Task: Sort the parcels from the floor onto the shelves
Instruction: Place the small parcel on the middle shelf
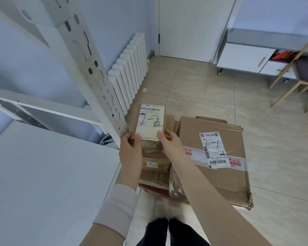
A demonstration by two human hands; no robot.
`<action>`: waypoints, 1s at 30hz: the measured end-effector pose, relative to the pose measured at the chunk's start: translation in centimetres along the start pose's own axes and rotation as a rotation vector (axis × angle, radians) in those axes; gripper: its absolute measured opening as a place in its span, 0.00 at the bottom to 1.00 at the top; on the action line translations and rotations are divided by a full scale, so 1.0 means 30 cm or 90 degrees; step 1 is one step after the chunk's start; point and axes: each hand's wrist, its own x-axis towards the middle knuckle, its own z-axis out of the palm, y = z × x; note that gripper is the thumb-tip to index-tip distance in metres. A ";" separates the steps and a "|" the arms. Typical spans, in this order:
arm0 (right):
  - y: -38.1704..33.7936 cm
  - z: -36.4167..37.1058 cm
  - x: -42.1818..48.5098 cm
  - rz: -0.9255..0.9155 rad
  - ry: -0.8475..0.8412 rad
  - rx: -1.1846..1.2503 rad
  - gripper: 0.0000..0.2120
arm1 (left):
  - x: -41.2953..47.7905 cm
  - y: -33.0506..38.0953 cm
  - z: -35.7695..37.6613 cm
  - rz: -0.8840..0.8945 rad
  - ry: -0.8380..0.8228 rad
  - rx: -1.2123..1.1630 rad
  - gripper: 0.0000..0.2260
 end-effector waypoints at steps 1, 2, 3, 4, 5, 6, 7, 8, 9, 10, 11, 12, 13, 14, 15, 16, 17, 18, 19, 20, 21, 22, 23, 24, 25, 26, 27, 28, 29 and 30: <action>0.005 -0.003 -0.003 -0.008 0.003 -0.001 0.28 | -0.008 0.001 0.002 0.006 0.003 -0.015 0.12; 0.011 -0.008 -0.007 -0.017 0.011 -0.004 0.28 | -0.013 0.002 0.007 0.012 0.000 -0.024 0.11; 0.017 -0.016 -0.010 -0.025 0.024 -0.003 0.28 | -0.018 0.005 0.013 0.017 -0.006 -0.030 0.09; 0.022 -0.026 -0.014 -0.030 0.039 0.002 0.28 | -0.021 0.008 0.023 0.023 -0.014 -0.031 0.09; 0.028 -0.039 -0.019 -0.034 0.056 0.011 0.28 | -0.023 0.013 0.034 0.031 -0.023 -0.035 0.08; 0.031 -0.057 -0.026 -0.039 0.072 0.026 0.28 | -0.028 0.023 0.047 0.042 -0.032 -0.040 0.08; 0.035 -0.078 -0.034 -0.044 0.088 0.047 0.28 | -0.035 0.035 0.065 0.055 -0.043 -0.047 0.08; 0.039 -0.104 -0.044 -0.051 0.103 0.070 0.27 | -0.048 0.049 0.085 0.068 -0.055 -0.056 0.08; 0.041 -0.134 -0.059 -0.056 0.118 0.089 0.27 | -0.063 0.061 0.110 0.079 -0.069 -0.063 0.09; 0.044 -0.169 -0.077 -0.060 0.135 0.105 0.26 | -0.086 0.076 0.136 0.091 -0.086 -0.068 0.09; 0.052 -0.208 -0.096 -0.067 0.155 0.121 0.25 | -0.113 0.092 0.166 0.104 -0.107 -0.071 0.09; 0.062 -0.251 -0.115 -0.073 0.178 0.137 0.25 | -0.144 0.107 0.198 0.115 -0.133 -0.076 0.09; 0.073 -0.298 -0.138 -0.078 0.204 0.153 0.25 | -0.179 0.123 0.234 0.121 -0.162 -0.082 0.09; 0.086 -0.347 -0.162 -0.082 0.231 0.166 0.24 | -0.217 0.137 0.272 0.126 -0.192 -0.084 0.09; 0.103 -0.399 -0.187 -0.089 0.258 0.179 0.23 | -0.256 0.148 0.310 0.134 -0.223 -0.083 0.10; 0.123 -0.454 -0.214 -0.098 0.287 0.192 0.21 | -0.303 0.162 0.348 0.141 -0.255 -0.088 0.10; 0.146 -0.508 -0.244 -0.103 0.316 0.208 0.21 | -0.348 0.169 0.389 0.151 -0.287 -0.094 0.10; 0.172 -0.564 -0.276 -0.101 0.343 0.226 0.22 | -0.398 0.178 0.427 0.161 -0.317 -0.094 0.08; 0.202 -0.619 -0.309 -0.096 0.368 0.244 0.23 | -0.448 0.183 0.468 0.170 -0.345 -0.087 0.07; 0.235 -0.676 -0.346 -0.092 0.391 0.262 0.24 | -0.504 0.189 0.508 0.179 -0.373 -0.071 0.06; 0.270 -0.732 -0.384 -0.090 0.413 0.276 0.24 | -0.561 0.190 0.547 0.191 -0.403 -0.051 0.06; 0.309 -0.789 -0.424 -0.088 0.434 0.288 0.24 | -0.620 0.187 0.586 0.202 -0.433 -0.032 0.06; 0.349 -0.846 -0.466 -0.085 0.455 0.300 0.25 | -0.683 0.180 0.624 0.212 -0.461 -0.019 0.08; 0.390 -0.904 -0.512 -0.077 0.477 0.313 0.25 | -0.750 0.173 0.663 0.225 -0.489 -0.007 0.10; 0.437 -0.963 -0.559 -0.068 0.500 0.327 0.25 | -0.823 0.166 0.704 0.238 -0.514 0.005 0.10; 0.485 -1.021 -0.606 -0.059 0.524 0.339 0.25 | -0.898 0.160 0.743 0.251 -0.541 0.017 0.10; 0.534 -1.076 -0.656 -0.052 0.550 0.353 0.25 | -0.973 0.152 0.783 0.264 -0.573 0.026 0.10; 0.585 -1.129 -0.705 -0.044 0.577 0.367 0.25 | -1.048 0.144 0.821 0.273 -0.611 0.035 0.09; 0.635 -1.178 -0.755 -0.041 0.602 0.381 0.25 | -1.123 0.135 0.858 0.281 -0.651 0.040 0.09; 0.682 -1.223 -0.808 -0.038 0.627 0.394 0.25 | -1.194 0.122 0.893 0.282 -0.693 0.044 0.10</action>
